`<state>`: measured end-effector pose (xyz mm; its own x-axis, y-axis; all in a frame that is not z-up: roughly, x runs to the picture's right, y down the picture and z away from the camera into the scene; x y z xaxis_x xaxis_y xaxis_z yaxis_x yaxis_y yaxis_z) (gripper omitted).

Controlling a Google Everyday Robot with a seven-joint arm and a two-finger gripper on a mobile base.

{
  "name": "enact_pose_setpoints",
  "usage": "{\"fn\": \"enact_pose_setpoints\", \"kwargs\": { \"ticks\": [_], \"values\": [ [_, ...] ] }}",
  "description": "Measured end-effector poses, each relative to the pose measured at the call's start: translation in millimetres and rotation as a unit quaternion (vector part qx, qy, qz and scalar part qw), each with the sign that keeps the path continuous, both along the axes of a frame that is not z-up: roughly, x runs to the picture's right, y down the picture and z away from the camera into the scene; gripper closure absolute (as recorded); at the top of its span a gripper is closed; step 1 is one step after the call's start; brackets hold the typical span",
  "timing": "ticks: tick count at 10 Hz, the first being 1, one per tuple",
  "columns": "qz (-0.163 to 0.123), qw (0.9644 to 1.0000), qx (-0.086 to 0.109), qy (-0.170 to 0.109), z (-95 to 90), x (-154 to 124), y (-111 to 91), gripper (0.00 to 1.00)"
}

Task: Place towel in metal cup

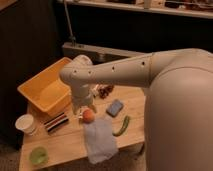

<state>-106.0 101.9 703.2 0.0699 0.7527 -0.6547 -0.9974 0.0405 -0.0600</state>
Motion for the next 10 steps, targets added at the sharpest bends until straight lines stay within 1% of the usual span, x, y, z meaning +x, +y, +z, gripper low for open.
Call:
{"fn": "enact_pose_setpoints", "kwargs": {
  "ticks": [9, 10],
  "values": [
    [0.000, 1.0000, 0.000, 0.000, 0.0, 0.2, 0.1, 0.35],
    [0.006, 1.0000, 0.003, -0.004, 0.1, 1.9, -0.1, 0.35]
  ]
}}
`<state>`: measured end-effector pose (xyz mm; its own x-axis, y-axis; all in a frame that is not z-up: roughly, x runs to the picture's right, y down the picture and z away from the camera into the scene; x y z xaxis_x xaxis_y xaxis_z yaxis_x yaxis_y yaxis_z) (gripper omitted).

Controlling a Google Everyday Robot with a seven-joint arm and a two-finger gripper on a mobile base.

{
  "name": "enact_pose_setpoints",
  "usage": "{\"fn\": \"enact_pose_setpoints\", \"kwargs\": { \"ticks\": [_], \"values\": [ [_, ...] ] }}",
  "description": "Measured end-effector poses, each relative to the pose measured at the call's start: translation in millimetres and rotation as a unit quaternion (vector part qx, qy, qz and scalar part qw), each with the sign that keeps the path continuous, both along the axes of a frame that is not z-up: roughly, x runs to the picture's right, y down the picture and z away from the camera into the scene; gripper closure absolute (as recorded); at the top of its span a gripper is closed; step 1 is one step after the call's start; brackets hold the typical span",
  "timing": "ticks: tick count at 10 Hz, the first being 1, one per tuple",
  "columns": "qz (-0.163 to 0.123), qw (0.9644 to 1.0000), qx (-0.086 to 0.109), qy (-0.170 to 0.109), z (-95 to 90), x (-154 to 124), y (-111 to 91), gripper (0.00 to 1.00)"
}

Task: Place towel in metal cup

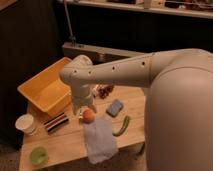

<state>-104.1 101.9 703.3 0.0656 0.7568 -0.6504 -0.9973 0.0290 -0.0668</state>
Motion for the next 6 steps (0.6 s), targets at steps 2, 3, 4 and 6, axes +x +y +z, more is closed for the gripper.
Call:
{"fn": "enact_pose_setpoints", "kwargs": {
  "ticks": [2, 3, 4, 6],
  "values": [
    [0.031, 0.9990, 0.015, -0.028, 2.2, 20, 3, 0.35],
    [0.044, 0.9981, 0.025, -0.036, 2.2, 30, 6, 0.35],
    [0.056, 0.9965, 0.041, -0.045, 1.1, 38, 12, 0.35],
    [0.061, 0.9947, 0.067, -0.049, 4.3, 40, 24, 0.35]
  ]
}}
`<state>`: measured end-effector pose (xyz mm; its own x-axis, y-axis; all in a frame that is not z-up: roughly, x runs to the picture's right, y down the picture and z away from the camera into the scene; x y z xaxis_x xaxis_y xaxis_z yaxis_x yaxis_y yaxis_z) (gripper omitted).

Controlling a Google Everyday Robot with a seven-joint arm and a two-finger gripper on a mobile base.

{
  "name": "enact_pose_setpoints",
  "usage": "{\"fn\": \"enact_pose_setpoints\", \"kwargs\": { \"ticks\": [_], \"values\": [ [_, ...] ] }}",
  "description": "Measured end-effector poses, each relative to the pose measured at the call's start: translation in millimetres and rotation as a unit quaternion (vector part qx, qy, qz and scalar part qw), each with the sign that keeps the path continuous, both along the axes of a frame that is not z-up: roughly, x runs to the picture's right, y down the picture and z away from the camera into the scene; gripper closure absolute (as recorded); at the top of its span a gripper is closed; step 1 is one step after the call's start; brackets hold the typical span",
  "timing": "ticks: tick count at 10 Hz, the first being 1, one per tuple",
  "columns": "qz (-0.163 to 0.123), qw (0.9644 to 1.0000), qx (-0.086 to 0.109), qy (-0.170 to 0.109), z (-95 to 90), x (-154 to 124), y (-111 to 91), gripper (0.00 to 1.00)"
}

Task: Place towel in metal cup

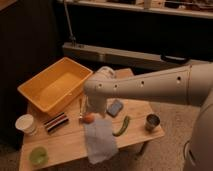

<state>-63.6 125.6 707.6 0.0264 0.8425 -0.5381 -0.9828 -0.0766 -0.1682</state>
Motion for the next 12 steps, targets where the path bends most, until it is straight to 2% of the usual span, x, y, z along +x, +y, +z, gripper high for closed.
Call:
{"fn": "enact_pose_setpoints", "kwargs": {
  "ticks": [3, 5, 8, 12],
  "values": [
    [-0.006, 1.0000, 0.005, 0.000, 14.4, -1, 19, 0.35],
    [-0.009, 0.9999, -0.005, 0.001, 35.1, 0, 41, 0.35],
    [-0.022, 0.9996, -0.019, -0.008, 49.8, -6, 65, 0.35],
    [-0.037, 0.9989, -0.025, -0.013, 62.2, -12, 88, 0.35]
  ]
}}
